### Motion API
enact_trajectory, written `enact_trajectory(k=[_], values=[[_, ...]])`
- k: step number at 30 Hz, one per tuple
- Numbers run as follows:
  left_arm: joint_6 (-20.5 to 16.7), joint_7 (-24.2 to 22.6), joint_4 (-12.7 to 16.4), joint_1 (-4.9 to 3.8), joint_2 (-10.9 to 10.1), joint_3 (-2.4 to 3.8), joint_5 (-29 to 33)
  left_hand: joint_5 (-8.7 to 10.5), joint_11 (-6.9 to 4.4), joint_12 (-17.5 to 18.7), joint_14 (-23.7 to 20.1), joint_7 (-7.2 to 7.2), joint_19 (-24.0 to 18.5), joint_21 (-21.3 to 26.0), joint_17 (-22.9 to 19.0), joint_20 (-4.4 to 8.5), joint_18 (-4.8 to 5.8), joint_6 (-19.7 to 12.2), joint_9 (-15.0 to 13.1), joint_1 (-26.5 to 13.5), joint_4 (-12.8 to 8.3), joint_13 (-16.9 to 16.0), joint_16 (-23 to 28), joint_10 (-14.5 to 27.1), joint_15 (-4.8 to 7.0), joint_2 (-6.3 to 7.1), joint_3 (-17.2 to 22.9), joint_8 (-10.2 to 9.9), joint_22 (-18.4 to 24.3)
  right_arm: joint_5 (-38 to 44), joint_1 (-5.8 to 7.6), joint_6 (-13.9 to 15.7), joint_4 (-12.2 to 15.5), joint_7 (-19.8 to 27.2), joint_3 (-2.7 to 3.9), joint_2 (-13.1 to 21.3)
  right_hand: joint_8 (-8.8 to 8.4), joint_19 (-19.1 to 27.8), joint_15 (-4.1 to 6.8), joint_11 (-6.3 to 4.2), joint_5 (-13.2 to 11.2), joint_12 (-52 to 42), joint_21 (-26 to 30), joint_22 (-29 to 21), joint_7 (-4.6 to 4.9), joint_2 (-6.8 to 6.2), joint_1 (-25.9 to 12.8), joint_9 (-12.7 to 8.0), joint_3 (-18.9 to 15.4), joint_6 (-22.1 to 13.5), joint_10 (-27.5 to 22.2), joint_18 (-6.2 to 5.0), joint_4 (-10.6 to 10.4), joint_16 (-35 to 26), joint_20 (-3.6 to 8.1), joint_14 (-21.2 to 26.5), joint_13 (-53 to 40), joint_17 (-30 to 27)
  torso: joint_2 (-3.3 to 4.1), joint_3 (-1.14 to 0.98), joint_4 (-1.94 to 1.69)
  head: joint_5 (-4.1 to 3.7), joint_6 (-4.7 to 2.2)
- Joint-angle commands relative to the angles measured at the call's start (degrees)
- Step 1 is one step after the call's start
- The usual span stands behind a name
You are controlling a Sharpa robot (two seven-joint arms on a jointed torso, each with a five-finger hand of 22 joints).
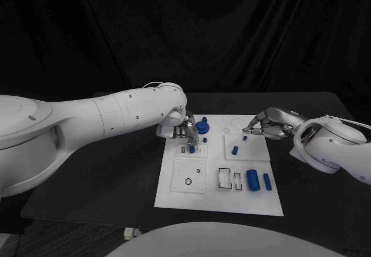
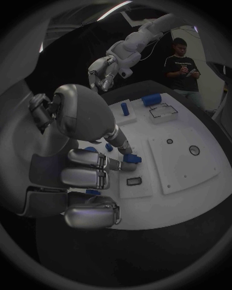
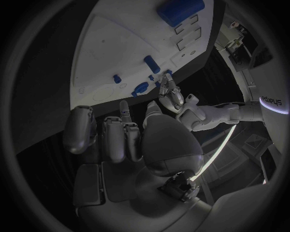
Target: Assemble the parts on the task board
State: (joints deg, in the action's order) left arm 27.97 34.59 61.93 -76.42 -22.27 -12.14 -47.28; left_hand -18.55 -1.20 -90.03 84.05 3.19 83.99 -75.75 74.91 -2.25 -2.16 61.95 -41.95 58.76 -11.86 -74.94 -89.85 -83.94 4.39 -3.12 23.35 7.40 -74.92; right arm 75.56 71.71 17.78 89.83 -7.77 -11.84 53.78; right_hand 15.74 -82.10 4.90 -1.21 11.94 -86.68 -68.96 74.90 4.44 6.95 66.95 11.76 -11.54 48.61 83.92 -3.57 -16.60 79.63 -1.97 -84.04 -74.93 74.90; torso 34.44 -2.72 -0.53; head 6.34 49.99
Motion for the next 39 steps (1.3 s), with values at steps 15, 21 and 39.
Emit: enact_trajectory(k=[15, 21, 39], values=[[-14.6, -1.9, 8.5, 0.15, -5.0, -0.04, -1.5, 0.82, -0.21, 0.0, 6.0, 0.13, 1.0, 0.5, 15.1, 0.55, -0.82, -0.5, -3.5, 2.7, -4.6, -15.1, -0.2, -6.1, 0.26, -0.22, 5.2, 1.2, -10.0, 0.1, -0.19, 0.3, 0.2, -0.6, 0.04, 0.5, 0.03, 0.5, -0.51, 0.28, 0.3, 0.5, 0.9, 9.1, 0.17, 0.27, 0.3, 0.0, -0.5, -0.1, 3.2, -0.95, 0.0, -0.7, -0.08, -2.1, -9.7, -0.2, 0.02, -0.01, -0.01, -0.34, 0.01], [-21.0, -2.3, 13.0, 0.14, -8.3, -0.05, -4.0, 0.98, -0.19, 0.0, 6.0, 0.16, 1.0, 0.5, 15.1, 0.54, -0.83, -0.6, -3.7, 2.9, -4.5, -15.1, -0.2, -6.1, 0.25, -0.16, 5.3, 1.4, -10.0, 0.1, -0.34, 0.5, 0.3, -0.6, 0.03, 0.8, 0.00, 0.6, -0.52, 0.29, 0.3, 0.5, 1.0, 9.0, 0.16, 0.26, 0.4, 0.0, -0.5, -0.2, 3.2, -0.97, 0.0, -0.8, -0.09, -2.1, -9.6, -0.3, 0.01, 0.00, -0.02, -0.40, 0.01], [-28.3, -2.6, 21.6, 0.14, -13.9, -0.06, -5.6, 1.42, -0.09, 0.0, 6.0, 0.26, 0.6, 1.9, 15.1, 0.50, -1.08, -1.2, -4.2, 3.1, -4.1, -15.1, -0.2, -6.1, 0.19, -0.26, 5.6, 1.8, -9.6, 0.1, -1.73, 0.9, 0.2, -0.5, 0.03, 1.2, -0.03, 0.6, -0.53, 0.29, 0.3, 0.6, 1.0, 9.0, 0.16, 0.26, 0.4, 0.0, -0.5, -0.2, 3.2, -0.97, 0.0, -0.8, -0.10, -2.0, -9.6, -0.3, -0.08, -0.02, -0.07, -0.33, 0.01]])
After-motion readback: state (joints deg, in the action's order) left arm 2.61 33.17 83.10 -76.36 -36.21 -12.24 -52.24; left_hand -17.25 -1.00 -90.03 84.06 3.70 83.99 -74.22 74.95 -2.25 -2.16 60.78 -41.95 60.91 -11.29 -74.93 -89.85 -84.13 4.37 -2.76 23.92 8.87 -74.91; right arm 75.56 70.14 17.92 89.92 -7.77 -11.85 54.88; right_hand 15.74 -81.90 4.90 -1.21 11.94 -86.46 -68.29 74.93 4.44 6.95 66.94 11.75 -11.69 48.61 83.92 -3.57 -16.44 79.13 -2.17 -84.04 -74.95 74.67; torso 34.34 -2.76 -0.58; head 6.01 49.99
